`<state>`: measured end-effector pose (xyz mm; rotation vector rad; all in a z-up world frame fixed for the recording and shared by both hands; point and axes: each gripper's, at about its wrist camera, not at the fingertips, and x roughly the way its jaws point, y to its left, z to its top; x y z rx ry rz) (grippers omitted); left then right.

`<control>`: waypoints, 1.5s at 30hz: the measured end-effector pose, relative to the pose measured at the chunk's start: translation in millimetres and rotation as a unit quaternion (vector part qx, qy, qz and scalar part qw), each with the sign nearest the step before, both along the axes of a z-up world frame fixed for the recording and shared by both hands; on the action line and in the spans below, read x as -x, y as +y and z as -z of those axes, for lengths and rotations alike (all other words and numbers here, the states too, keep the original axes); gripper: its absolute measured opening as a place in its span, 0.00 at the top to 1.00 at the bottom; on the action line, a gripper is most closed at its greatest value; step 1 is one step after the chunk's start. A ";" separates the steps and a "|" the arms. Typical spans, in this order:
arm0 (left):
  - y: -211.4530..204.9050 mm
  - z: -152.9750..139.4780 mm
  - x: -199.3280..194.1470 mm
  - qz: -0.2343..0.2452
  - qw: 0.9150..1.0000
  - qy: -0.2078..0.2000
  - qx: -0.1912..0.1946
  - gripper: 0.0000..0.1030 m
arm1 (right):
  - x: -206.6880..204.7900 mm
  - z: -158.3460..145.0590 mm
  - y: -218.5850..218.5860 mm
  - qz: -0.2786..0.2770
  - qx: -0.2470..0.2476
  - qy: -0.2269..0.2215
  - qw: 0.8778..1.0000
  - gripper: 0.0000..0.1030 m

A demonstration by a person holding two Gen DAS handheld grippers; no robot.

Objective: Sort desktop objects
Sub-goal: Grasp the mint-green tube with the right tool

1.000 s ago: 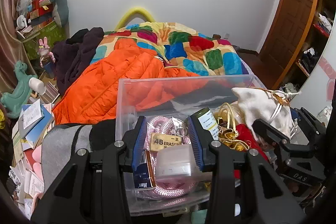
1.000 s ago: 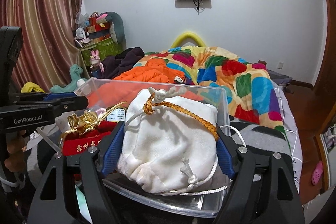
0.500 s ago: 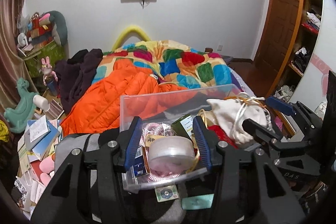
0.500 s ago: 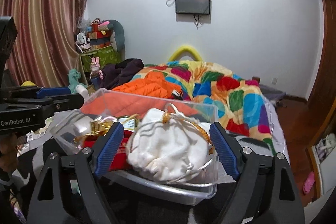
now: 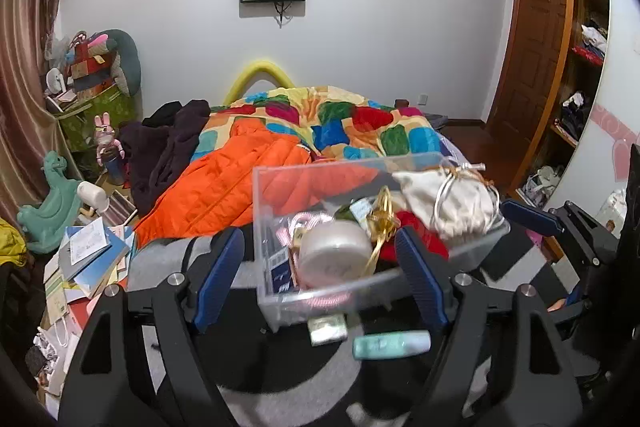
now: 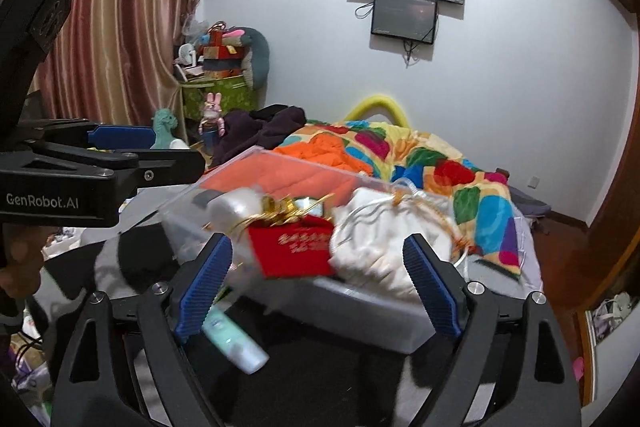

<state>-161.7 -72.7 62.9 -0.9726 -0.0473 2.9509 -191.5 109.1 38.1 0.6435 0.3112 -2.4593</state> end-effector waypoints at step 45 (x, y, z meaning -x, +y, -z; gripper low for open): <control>-22.8 93.4 -23.8 0.003 0.991 -0.122 -0.060 0.24 | 6.2 68.9 1.2 -0.022 -0.013 -0.179 0.983 0.79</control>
